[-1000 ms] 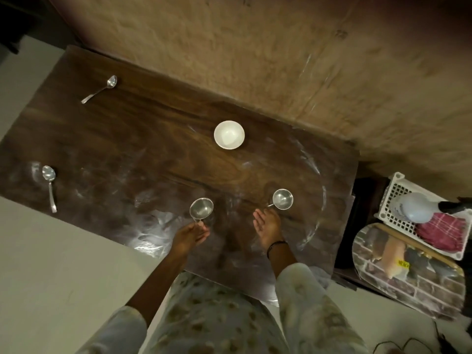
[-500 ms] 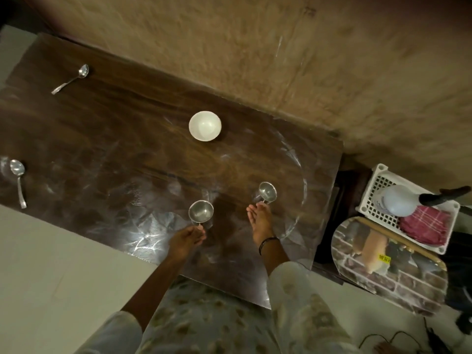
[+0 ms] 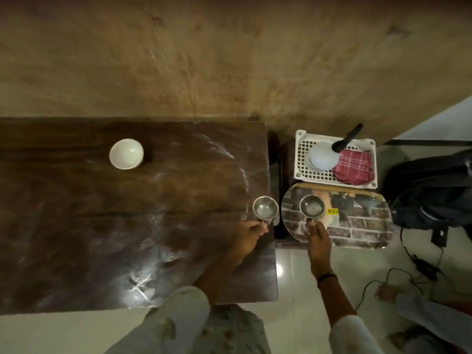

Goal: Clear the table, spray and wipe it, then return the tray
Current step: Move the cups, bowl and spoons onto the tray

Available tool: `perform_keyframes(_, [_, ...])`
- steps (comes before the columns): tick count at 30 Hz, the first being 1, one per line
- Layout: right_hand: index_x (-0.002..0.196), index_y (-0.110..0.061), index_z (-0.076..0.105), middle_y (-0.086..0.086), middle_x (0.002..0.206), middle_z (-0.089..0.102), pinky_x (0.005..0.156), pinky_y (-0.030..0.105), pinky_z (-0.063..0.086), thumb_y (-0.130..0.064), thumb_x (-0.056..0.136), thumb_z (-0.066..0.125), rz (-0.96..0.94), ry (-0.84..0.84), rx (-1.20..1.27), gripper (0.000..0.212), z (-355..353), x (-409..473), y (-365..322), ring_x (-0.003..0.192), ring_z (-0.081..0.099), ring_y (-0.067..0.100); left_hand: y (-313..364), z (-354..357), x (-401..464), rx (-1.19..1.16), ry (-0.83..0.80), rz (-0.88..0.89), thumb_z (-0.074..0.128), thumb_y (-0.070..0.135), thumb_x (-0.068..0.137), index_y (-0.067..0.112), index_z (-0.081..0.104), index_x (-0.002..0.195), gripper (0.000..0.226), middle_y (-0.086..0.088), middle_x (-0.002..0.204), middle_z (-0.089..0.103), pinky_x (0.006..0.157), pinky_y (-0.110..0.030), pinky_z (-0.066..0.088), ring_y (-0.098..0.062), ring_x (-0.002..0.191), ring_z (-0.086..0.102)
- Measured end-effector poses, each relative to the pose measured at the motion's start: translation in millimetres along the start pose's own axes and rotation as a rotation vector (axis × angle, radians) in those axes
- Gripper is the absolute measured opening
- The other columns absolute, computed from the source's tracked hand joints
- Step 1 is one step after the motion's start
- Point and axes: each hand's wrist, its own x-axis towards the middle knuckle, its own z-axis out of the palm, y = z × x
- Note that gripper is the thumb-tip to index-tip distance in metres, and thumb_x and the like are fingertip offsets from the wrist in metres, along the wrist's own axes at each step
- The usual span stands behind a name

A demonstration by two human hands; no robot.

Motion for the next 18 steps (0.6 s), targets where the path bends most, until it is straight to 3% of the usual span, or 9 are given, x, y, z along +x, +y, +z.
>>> perform_keyframes(2, [0.104, -0.012, 0.059, 0.008, 0.109, 0.061, 0.091, 0.036, 0.047, -0.017, 0.101, 0.041, 0.056, 0.041, 0.017, 0.019, -15.5, 19.7, 5.5, 0.104, 0.058, 0.023, 10.1, 32.2, 13.9, 0.043, -0.032, 0.026, 0.057, 0.018, 0.092, 0.001, 0.071, 0.092, 0.022, -0.013, 0.090, 0.069, 0.076, -0.027, 0.049, -0.015, 0.078, 0.060])
perform_keyframes(5, [0.096, -0.018, 0.060, 0.009, 0.116, 0.060, 0.097, 0.034, 0.045, -0.012, 0.099, 0.043, 0.141, 0.078, 0.104, 0.019, -32.2, 42.9, 11.9, 0.110, 0.056, 0.022, 17.7, 75.8, 37.4, 0.116, -0.046, 0.036, 0.059, 0.020, 0.090, 0.001, 0.072, 0.094, 0.023, -0.015, 0.092, 0.072, 0.086, -0.039, 0.052, -0.026, 0.087, 0.065])
perform_keyframes(10, [0.108, -0.013, 0.056, 0.007, 0.116, 0.059, 0.091, 0.028, 0.046, -0.013, 0.099, 0.043, 0.175, 0.137, 0.224, 0.016, -62.0, 74.8, 24.2, 0.106, 0.056, 0.018, 27.1, 133.5, 77.6, 0.227, -0.076, 0.075, 0.059, 0.023, 0.090, 0.003, 0.071, 0.098, 0.025, -0.015, 0.098, 0.071, 0.076, -0.024, 0.046, -0.019, 0.085, 0.061])
perform_keyframes(13, [0.102, -0.019, 0.056, 0.005, 0.112, 0.060, 0.088, 0.025, 0.046, -0.013, 0.100, 0.040, 0.165, 0.173, 0.223, 0.018, -87.5, 95.3, 29.5, 0.099, 0.058, 0.010, 36.4, 162.1, 99.8, 0.246, -0.109, 0.102, 0.059, 0.021, 0.090, 0.001, 0.070, 0.103, 0.027, -0.017, 0.104, 0.071, 0.059, -0.013, 0.036, -0.016, 0.085, 0.055])
perform_keyframes(18, [0.094, -0.022, 0.055, 0.001, 0.107, 0.063, 0.090, 0.030, 0.049, -0.014, 0.099, 0.041, 0.175, 0.173, 0.204, 0.017, -126.3, 126.2, 34.0, 0.096, 0.061, 0.009, 41.7, 201.5, 124.9, 0.284, -0.187, 0.124, 0.055, 0.018, 0.092, 0.001, 0.072, 0.098, 0.024, -0.017, 0.102, 0.071, 0.058, -0.008, 0.030, -0.015, 0.082, 0.054])
